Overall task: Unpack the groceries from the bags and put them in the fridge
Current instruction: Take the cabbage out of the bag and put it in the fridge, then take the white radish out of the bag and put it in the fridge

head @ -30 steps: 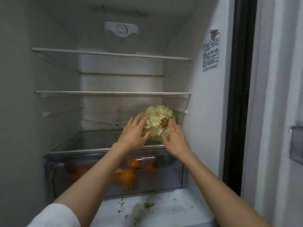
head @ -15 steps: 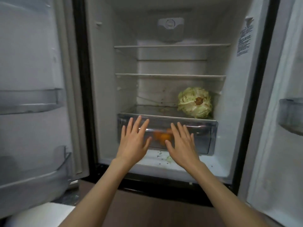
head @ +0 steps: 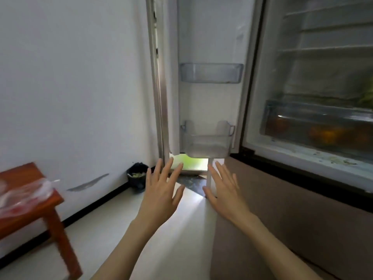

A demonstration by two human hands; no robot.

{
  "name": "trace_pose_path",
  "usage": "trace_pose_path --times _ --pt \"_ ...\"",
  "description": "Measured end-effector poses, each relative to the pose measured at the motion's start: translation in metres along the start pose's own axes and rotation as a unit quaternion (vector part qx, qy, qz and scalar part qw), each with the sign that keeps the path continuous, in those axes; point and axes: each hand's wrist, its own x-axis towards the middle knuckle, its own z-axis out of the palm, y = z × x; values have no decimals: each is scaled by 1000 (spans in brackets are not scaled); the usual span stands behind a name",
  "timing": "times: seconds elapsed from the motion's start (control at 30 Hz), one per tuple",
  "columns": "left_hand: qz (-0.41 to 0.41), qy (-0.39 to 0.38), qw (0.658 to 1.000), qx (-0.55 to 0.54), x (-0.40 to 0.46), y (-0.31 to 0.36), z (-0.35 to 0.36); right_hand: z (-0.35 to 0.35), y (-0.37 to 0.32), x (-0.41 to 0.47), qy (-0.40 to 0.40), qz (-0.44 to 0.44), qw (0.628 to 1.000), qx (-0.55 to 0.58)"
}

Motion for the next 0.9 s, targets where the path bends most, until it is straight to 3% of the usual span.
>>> trace_pose_path --times 0.2,0.43,0.67,0.9 --pt "-129 -55 989 50 -123 -132 -60 103 -143 -18 -71 -81 993 52" --pt "-268 -53 957 94 -227 -237 -117 185 -280 -15 -121 -183 970 105" --pt "-375 -65 924 47 -274 -322 -122 257 -374 17 -157 -237 950 127" --pt "-411 -65 906 75 -272 -447 -122 342 -447 90 -189 -255 935 156"
